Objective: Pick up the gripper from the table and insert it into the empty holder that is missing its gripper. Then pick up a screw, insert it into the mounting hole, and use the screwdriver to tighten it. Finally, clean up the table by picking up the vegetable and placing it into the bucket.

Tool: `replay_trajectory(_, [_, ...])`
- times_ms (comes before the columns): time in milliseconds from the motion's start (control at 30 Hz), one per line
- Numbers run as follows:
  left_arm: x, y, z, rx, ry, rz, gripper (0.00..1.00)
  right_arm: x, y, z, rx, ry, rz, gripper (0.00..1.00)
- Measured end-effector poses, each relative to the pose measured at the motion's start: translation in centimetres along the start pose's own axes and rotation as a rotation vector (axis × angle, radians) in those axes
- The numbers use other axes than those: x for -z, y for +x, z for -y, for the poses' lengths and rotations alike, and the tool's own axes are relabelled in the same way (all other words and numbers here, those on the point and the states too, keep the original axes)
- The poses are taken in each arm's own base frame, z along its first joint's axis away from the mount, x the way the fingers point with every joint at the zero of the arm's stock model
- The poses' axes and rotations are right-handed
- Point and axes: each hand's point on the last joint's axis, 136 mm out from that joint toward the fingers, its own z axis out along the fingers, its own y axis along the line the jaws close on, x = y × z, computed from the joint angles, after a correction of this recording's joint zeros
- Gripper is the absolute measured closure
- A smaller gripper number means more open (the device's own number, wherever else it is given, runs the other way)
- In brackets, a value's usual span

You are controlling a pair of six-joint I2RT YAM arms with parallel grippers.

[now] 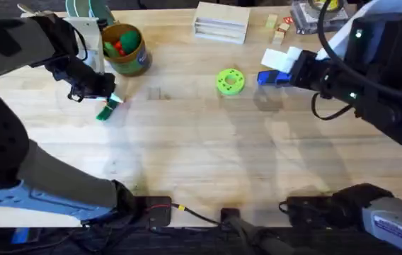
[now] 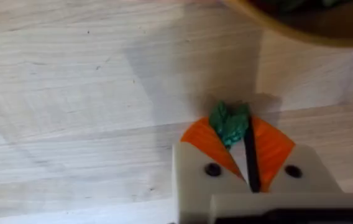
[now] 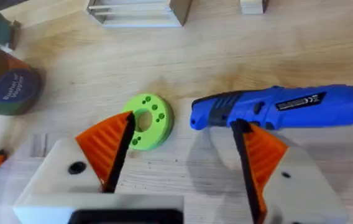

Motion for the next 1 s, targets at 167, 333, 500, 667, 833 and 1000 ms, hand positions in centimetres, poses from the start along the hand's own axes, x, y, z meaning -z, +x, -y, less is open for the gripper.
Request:
replay_trajectory(167, [0.4, 0.4, 0.3, 0.001, 0.007, -0.007, 0.970, 0.0, 0.0, 0.0, 0.000, 0.000, 0.000, 0.010])
replay_trajectory(333, [2.7, 0.3, 0.5, 0.001, -0.010, 0.032, 0.966, 0.0, 0.0, 0.0, 0.000, 0.001, -0.001, 0.010])
replay_trajectory(500, [8.3, -1.8, 0.2, -0.018, -0.082, 0.193, 0.966, 0.0, 0.0, 0.0, 0.000, 0.001, -0.001, 0.010])
replay_trajectory(667, [14.4, -5.4, -0.2, -0.051, -0.159, 0.441, 0.966, 0.0, 0.0, 0.0, 0.000, 0.001, -0.001, 0.010])
replay_trajectory(833, [18.0, -9.3, -0.1, -0.003, -0.145, 0.670, 0.966, 0.0, 0.0, 0.0, 0.000, 0.001, -0.002, 0.010])
replay_trajectory(1000, [19.2, -12.7, -0.8, 0.195, -0.063, 0.821, 0.966, -0.3, 0.3, 0.2, 0.000, 0.006, -0.013, 0.011])
